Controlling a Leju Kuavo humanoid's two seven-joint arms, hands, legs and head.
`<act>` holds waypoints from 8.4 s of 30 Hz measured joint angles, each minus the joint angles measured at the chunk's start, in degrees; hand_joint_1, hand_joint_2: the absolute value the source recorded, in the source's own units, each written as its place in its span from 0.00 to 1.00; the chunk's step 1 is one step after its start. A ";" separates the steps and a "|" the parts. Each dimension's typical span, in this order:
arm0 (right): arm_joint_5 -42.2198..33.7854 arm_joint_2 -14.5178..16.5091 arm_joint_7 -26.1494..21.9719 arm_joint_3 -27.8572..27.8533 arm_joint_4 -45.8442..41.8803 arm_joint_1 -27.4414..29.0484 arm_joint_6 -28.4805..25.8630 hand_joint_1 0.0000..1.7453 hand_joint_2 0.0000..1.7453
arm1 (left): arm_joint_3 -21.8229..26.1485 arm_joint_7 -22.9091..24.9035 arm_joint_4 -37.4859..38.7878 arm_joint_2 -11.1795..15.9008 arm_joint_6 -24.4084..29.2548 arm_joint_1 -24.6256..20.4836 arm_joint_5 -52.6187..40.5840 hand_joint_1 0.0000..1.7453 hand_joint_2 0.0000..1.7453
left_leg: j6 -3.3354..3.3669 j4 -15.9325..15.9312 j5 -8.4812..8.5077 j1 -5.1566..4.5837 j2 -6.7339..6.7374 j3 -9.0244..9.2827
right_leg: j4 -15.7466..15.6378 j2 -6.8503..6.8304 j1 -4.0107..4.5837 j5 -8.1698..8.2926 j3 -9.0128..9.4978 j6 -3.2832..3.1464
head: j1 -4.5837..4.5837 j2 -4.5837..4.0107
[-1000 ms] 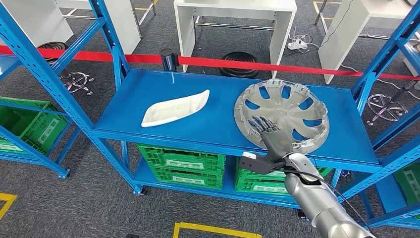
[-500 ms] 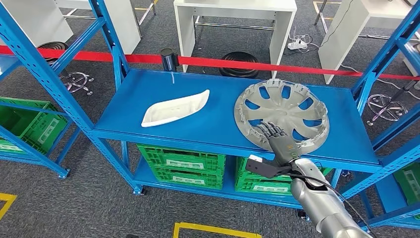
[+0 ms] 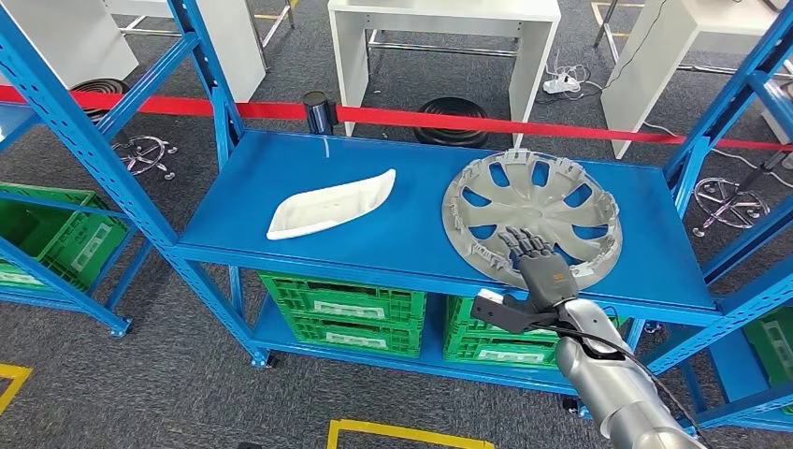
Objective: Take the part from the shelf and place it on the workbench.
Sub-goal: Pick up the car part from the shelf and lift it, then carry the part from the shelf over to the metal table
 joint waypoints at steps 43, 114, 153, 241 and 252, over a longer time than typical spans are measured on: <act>-33.59 1.76 -22.33 -8.35 -21.35 8.66 10.20 1.00 1.00 | 0.01 -1.95 0.00 0.00 -0.62 -0.01 0.46 0.00 0.00 | 0.00 -0.01 0.02 0.00 0.00 -0.03 | 0.00 0.02 0.01 0.05 -0.02 0.07 | 0.00 0.00; -68.39 6.84 -22.64 -9.32 -39.89 23.77 62.70 1.00 1.00 | 0.09 -5.63 -0.26 -0.66 2.71 -0.57 0.38 0.00 1.00 | -2.24 17.25 -8.39 1.15 0.10 -7.92 | 1.91 0.30 -1.13 -0.73 -1.60 -1.14 | -0.32 0.00; -68.13 8.56 -22.63 -4.96 -41.37 23.88 61.72 1.00 1.00 | 0.11 -4.56 -0.23 -0.28 0.85 -0.65 1.59 0.00 1.00 | -0.19 0.87 -0.09 0.26 0.00 -0.80 | 1.28 0.06 -0.40 -0.29 -0.98 0.17 | -0.58 0.00; -67.00 8.66 -22.65 -0.69 -37.75 19.82 63.45 1.00 1.00 | 0.13 -5.04 -0.23 0.03 2.08 0.33 1.30 0.00 1.00 | -0.61 2.64 -1.84 0.74 -3.83 0.06 | 0.72 5.19 -0.44 0.42 -1.35 -0.89 | -0.51 0.00; -66.56 8.55 -22.66 -0.78 -37.82 20.31 62.86 1.00 1.00 | 0.11 -5.04 -0.27 0.09 2.08 0.34 1.11 0.00 1.00 | 1.55 -0.49 -0.95 0.63 2.54 0.89 | 16.56 0.31 -0.66 -5.96 -10.14 2.11 | 0.69 0.00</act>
